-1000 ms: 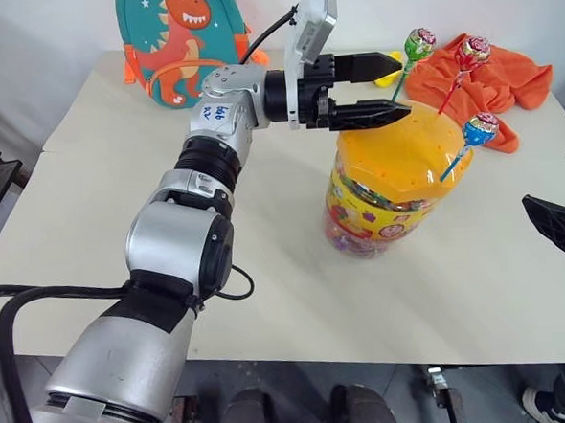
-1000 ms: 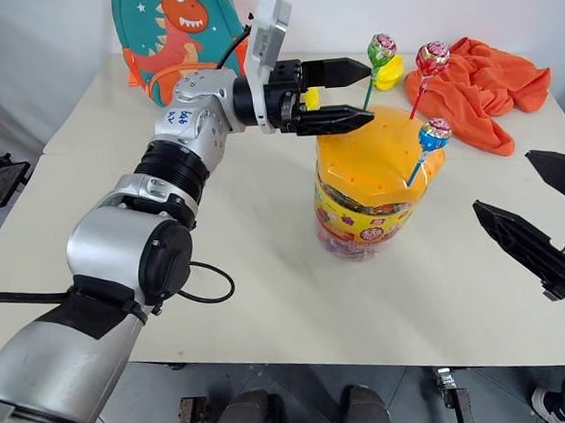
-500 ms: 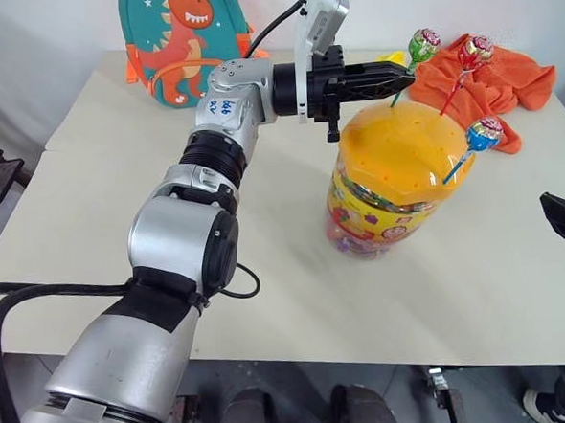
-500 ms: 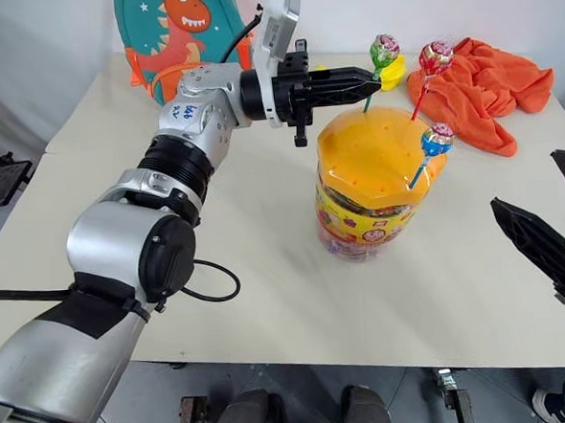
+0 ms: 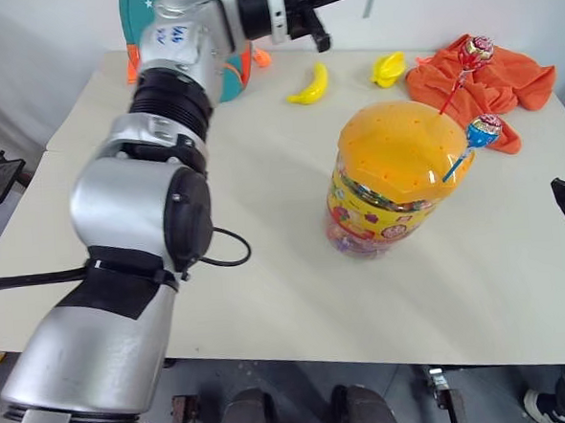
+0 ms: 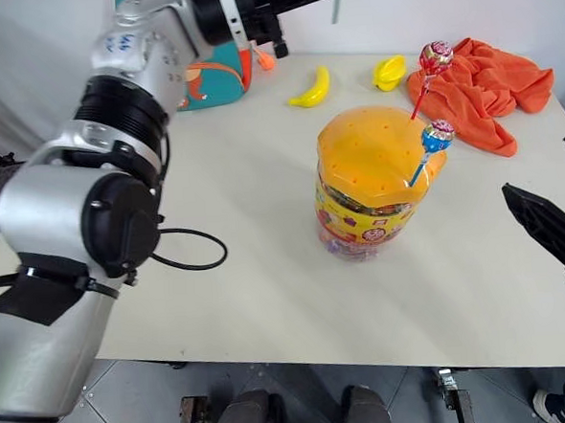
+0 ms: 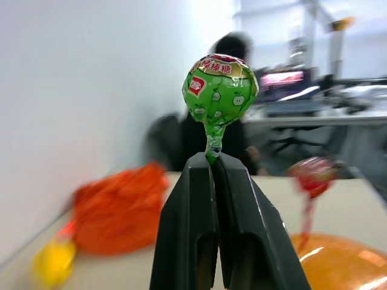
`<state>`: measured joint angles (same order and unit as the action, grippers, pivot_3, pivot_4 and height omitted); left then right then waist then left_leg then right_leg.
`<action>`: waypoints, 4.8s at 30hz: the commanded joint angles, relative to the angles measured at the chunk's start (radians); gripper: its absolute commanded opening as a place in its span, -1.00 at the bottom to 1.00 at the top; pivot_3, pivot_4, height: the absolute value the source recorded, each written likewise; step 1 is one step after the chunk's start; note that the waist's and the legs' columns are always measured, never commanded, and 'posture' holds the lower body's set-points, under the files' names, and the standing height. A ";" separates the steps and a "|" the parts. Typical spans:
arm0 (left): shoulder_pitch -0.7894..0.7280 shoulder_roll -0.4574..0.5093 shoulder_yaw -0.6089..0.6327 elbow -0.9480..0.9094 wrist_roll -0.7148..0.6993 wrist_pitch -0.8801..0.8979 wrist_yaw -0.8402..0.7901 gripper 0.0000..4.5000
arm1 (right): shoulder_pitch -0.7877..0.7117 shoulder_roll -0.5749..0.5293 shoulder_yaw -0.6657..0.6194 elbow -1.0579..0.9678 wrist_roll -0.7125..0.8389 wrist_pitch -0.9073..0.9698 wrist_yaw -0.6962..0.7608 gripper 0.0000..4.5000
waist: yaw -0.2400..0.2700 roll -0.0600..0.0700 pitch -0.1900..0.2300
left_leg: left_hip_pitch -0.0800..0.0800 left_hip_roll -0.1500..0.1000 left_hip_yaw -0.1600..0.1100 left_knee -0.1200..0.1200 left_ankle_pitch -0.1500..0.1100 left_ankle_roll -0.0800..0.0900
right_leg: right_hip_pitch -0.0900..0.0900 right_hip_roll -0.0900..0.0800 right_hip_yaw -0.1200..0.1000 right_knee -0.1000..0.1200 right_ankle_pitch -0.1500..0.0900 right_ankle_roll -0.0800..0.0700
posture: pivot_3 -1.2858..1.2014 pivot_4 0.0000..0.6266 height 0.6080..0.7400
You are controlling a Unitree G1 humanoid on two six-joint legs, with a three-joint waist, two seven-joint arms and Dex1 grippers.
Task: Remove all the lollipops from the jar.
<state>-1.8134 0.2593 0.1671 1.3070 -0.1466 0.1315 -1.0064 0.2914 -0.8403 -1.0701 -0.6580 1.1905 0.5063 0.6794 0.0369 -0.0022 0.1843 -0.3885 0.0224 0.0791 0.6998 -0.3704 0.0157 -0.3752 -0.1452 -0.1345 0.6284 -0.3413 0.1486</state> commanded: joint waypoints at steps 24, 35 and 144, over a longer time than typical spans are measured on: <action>0.620 0.525 -0.479 -0.664 0.353 0.995 -0.071 -0.54 | -0.230 -0.118 0.202 0.169 -0.067 0.034 0.089 1.00 | -0.011 -0.002 0.000 | 0.000 -0.001 -0.005 0.004 0.000 0.000 | -0.001 -0.001 0.000 0.009 0.000 0.000 | 0.03 -0.52 1.00; 0.565 0.615 -0.464 -0.857 0.273 1.015 -0.121 0.97 | -0.211 -0.141 0.130 0.170 -0.086 0.084 0.131 1.00 | -0.009 -0.002 -0.001 | 0.000 -0.001 -0.005 0.005 0.000 0.000 | -0.001 -0.002 0.000 0.010 0.000 0.000 | 0.03 -0.52 1.00; 0.909 0.473 -0.002 -1.026 -0.566 0.248 -0.551 1.00 | -0.952 -0.192 0.669 0.414 -0.319 0.442 0.124 0.98 | -0.020 -0.002 -0.002 | -0.003 -0.003 -0.012 0.015 -0.002 0.003 | 0.000 -0.004 0.001 0.015 0.000 0.000 | 0.03 -0.52 1.00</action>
<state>-0.8932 0.7224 0.1429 0.3208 -0.6862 0.3849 -1.5016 -0.6339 -1.0404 -0.4256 -0.2713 0.8830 0.9900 0.7849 0.0169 -0.0041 0.1824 -0.3914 0.0190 0.0670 0.7146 -0.3722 0.0184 -0.3750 -0.1496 -0.1339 0.6444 -0.3413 0.1485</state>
